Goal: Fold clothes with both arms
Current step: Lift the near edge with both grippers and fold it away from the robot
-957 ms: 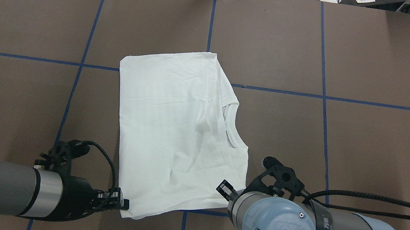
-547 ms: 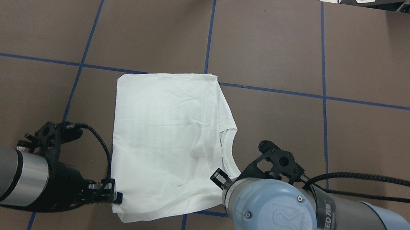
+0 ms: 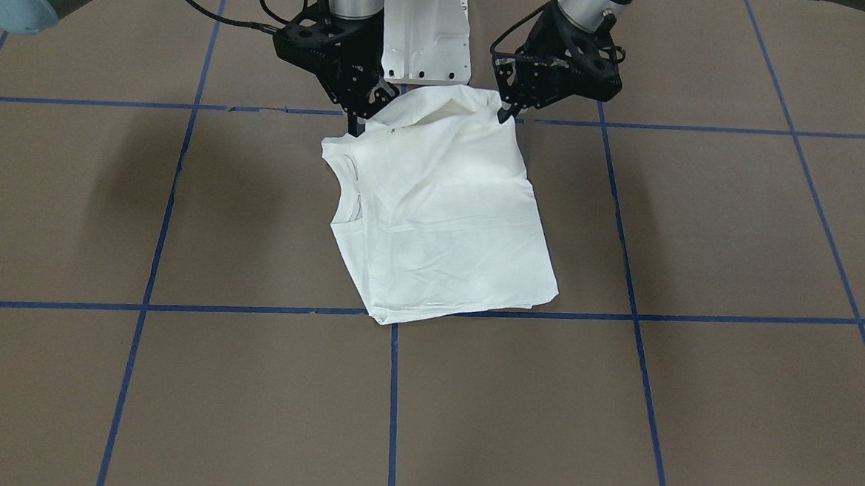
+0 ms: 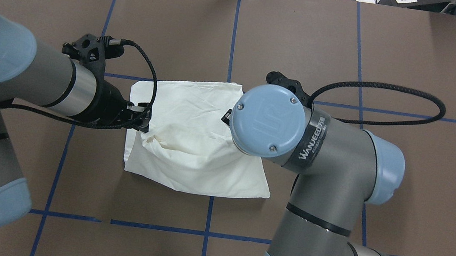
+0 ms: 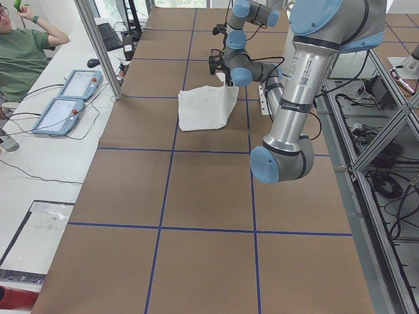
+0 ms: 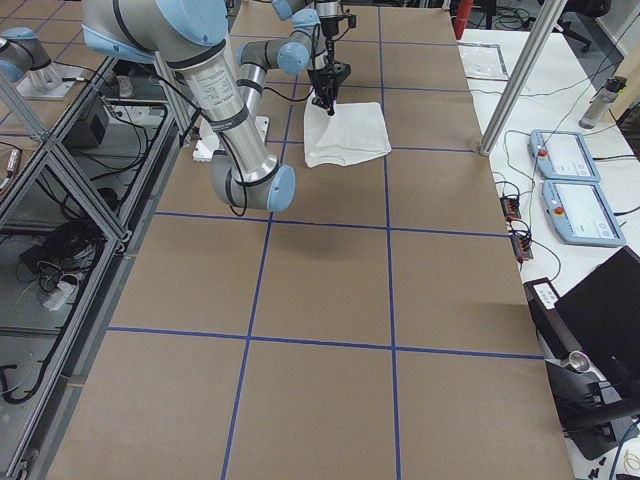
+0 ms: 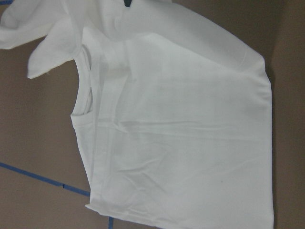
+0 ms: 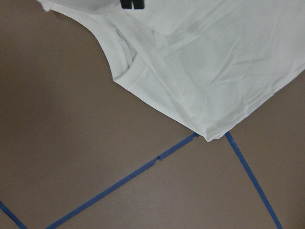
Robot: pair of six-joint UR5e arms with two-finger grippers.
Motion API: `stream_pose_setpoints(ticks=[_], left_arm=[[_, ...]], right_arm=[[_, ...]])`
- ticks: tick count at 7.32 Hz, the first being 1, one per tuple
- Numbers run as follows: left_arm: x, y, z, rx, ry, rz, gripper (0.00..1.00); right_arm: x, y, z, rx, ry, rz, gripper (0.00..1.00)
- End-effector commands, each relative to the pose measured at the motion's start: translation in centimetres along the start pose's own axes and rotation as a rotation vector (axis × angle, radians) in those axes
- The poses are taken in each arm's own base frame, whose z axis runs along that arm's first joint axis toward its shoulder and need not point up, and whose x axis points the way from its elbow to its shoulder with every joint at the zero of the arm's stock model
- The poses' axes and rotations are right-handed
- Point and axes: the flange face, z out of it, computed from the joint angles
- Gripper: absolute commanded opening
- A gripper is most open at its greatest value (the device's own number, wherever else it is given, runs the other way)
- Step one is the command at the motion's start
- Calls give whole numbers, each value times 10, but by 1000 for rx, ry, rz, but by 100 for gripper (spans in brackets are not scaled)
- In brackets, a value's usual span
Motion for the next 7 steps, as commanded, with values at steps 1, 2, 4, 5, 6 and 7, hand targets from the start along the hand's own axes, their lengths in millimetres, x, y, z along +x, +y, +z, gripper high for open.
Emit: stream_pose_setpoints(ticks=[1,2,4,5,6,7], left_arm=[[-23,-86,51,39,-139,37,0],[-42,-122,76,67,-163,56,0],[-80,-162,122,105,-222,80,0],[-81,-177,140,121,-262,94,0],[-81,-181,145,117,-272,110,41],[-78,-180,134,128,-246,157,99]], right_arm=[[-66,-34,46,36,1,3,0],[-89,-47,74,54,15,-7,0],[-109,-75,115,82,32,-35,0],[-112,-79,137,88,63,-48,0],[-111,-81,152,90,69,-51,11],[-115,-81,155,87,71,-138,99]])
